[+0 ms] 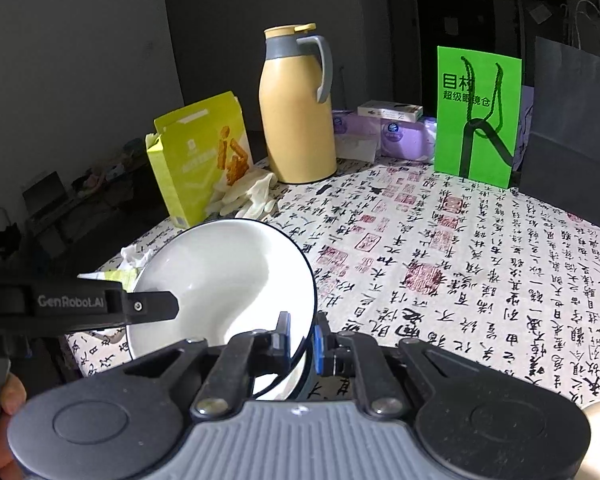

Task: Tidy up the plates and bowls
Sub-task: 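Lower the held white bowl down into the blue bowl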

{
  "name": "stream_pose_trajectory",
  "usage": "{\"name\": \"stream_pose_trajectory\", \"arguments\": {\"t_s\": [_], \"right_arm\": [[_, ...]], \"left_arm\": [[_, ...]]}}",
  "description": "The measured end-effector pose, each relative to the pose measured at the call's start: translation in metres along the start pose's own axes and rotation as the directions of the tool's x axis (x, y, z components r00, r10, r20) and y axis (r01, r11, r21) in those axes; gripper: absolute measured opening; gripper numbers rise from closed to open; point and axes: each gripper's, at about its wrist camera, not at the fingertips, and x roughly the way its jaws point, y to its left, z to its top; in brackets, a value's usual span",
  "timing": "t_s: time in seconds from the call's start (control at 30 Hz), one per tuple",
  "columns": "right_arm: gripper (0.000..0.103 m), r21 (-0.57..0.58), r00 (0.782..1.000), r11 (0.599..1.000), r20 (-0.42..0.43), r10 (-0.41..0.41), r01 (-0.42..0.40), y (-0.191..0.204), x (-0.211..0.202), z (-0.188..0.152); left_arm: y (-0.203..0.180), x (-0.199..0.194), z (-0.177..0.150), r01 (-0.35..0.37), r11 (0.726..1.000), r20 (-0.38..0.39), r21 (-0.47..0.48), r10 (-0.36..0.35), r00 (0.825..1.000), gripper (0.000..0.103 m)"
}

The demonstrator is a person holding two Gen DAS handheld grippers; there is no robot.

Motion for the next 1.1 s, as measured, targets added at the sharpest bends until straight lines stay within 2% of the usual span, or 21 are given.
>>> {"name": "stream_pose_trajectory", "arguments": {"t_s": [0.47, 1.1], "right_arm": [[0.011, -0.060, 0.999, 0.998, -0.046, -0.021, 0.018, 0.016, 0.017, -0.010], [0.011, -0.113, 0.997, 0.992, -0.058, -0.056, 0.049, 0.021, 0.025, -0.016]], "left_arm": [[0.020, 0.016, -0.010, -0.013, 1.000, -0.055, -0.026, 0.011, 0.998, 0.010], [0.019, 0.026, -0.014, -0.040, 0.999, -0.085, -0.001, 0.040, 0.996, 0.010]]}}
